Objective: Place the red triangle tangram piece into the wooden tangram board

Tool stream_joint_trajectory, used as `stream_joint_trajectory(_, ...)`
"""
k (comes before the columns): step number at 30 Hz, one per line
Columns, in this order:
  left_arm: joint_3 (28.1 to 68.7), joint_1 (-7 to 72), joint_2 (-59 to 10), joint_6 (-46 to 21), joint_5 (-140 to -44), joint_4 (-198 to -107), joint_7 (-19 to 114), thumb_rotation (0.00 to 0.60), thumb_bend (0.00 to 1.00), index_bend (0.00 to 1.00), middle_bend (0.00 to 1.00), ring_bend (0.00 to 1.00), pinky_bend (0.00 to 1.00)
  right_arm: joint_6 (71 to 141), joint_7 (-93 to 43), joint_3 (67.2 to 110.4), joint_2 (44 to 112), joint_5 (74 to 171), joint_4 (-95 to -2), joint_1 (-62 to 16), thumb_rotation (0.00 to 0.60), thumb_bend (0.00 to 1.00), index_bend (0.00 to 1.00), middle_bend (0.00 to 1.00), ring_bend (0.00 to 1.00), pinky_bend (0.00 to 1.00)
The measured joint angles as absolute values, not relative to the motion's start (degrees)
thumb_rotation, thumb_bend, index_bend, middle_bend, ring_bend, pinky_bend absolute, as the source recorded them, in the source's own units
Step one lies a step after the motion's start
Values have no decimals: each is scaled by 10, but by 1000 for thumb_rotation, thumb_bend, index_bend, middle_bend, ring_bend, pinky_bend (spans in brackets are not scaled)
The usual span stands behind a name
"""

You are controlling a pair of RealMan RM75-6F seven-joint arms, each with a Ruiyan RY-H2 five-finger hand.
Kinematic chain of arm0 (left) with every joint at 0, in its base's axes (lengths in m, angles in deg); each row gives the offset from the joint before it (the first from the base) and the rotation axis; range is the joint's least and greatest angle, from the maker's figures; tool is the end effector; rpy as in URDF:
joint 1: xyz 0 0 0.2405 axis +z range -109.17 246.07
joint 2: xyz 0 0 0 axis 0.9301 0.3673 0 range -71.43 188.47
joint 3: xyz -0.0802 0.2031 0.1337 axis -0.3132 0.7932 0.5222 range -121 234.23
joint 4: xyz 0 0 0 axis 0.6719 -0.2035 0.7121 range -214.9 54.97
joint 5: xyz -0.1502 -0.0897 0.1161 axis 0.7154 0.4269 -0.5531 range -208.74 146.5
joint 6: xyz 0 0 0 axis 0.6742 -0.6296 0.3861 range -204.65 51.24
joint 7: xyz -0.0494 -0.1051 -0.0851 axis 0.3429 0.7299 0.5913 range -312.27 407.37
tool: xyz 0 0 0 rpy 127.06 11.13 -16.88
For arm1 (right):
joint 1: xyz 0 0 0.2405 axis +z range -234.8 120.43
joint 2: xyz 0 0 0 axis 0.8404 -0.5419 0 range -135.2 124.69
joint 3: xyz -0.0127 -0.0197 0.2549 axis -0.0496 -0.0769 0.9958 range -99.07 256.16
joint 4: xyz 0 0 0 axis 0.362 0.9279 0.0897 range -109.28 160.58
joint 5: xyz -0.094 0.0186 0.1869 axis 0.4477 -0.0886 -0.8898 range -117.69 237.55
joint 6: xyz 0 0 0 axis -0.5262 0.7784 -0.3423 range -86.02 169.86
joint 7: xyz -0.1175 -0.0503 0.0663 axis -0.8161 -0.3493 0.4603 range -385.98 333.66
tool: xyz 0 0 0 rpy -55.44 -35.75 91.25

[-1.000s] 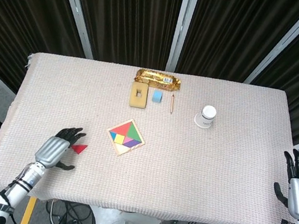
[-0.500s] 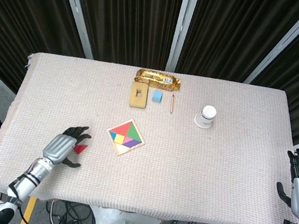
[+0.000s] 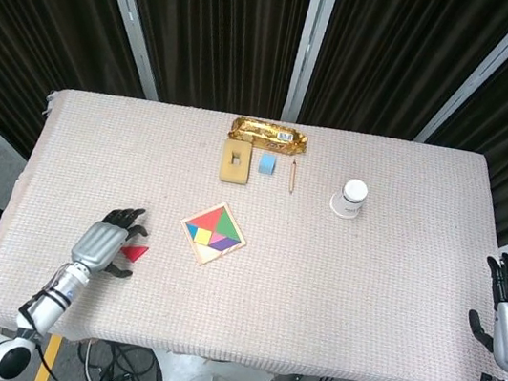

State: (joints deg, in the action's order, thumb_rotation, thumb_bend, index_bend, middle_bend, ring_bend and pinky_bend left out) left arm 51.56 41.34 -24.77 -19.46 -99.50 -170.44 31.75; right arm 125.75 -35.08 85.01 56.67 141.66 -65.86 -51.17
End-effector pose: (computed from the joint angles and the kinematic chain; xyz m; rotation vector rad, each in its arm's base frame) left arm -0.2299 0.2722 0.0001 -1.7729 -1.1549 -0.7957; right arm -0.3177 -0.2006 0.1838 1.3665 -0.7379 0.7606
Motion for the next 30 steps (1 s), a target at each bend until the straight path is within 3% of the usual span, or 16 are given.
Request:
stream_joint_trajectory(11,514,403,-249,-210,-966,-1697,327,600,208,307,28,0,82,1252,-349,848,571,1412,-652,-511,600,262,0,0,0,0)
stream_joint_trajectory(30,517,397,-250,-208,-956,-1698,339,600,215,386,33,0,83,1247,-348,847,576,1408,-644,-509,600,262,0,0,0,0)
